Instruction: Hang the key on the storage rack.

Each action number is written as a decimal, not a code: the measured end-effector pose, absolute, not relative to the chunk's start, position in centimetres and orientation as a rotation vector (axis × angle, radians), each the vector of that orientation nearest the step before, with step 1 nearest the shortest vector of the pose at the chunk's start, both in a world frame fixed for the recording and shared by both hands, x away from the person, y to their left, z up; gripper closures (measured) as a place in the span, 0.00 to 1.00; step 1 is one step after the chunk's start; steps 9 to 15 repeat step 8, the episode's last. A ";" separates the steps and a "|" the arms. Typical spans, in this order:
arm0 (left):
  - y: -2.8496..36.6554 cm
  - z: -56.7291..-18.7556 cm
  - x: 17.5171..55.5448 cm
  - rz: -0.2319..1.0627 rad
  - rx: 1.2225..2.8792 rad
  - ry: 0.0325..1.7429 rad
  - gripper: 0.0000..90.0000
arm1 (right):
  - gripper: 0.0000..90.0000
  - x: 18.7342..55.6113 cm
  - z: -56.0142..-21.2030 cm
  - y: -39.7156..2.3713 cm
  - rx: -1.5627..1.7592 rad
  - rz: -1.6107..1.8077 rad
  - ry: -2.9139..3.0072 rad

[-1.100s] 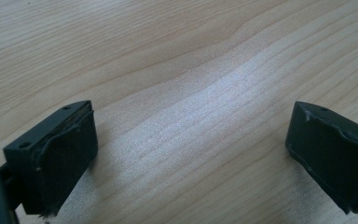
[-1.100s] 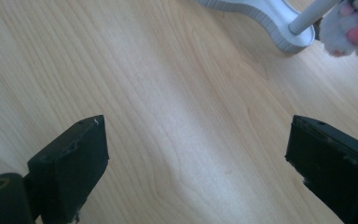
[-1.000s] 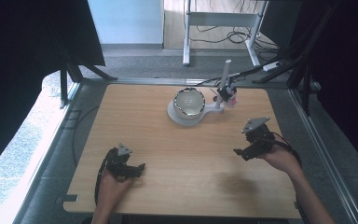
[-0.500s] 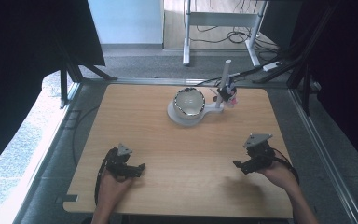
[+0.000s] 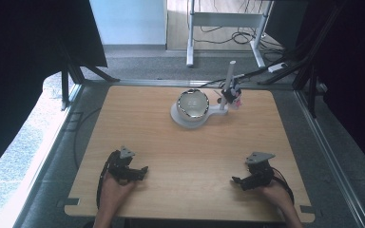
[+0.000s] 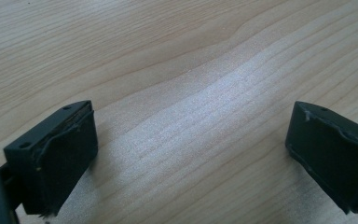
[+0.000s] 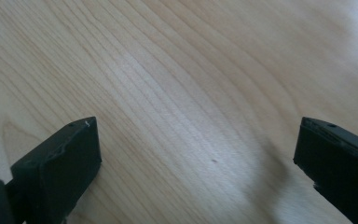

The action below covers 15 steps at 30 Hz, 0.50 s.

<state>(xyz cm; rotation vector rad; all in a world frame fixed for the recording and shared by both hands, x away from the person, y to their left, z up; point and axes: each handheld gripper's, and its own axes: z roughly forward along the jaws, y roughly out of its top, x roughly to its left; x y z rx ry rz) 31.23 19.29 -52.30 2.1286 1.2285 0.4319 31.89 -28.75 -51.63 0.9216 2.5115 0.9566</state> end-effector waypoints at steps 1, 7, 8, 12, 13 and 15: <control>19.3 -52.3 31.2 0.432 2.129 1.228 0.02 | 0.00 31.9 -51.9 -28.8 0.952 1.001 2.505; 19.3 -52.3 31.2 0.434 2.128 1.228 0.03 | 0.00 31.9 -52.1 -28.8 0.978 1.015 2.498; 19.3 -52.3 31.2 0.433 2.128 1.230 0.03 | 0.00 31.8 -52.1 -28.8 0.983 1.015 2.496; 19.3 -52.3 31.2 0.433 2.128 1.230 0.03 | 0.00 31.8 -52.1 -28.8 0.983 1.015 2.496; 19.3 -52.3 31.2 0.433 2.128 1.230 0.03 | 0.00 31.8 -52.1 -28.8 0.983 1.015 2.496; 19.3 -52.3 31.2 0.433 2.128 1.230 0.03 | 0.00 31.8 -52.1 -28.8 0.983 1.015 2.496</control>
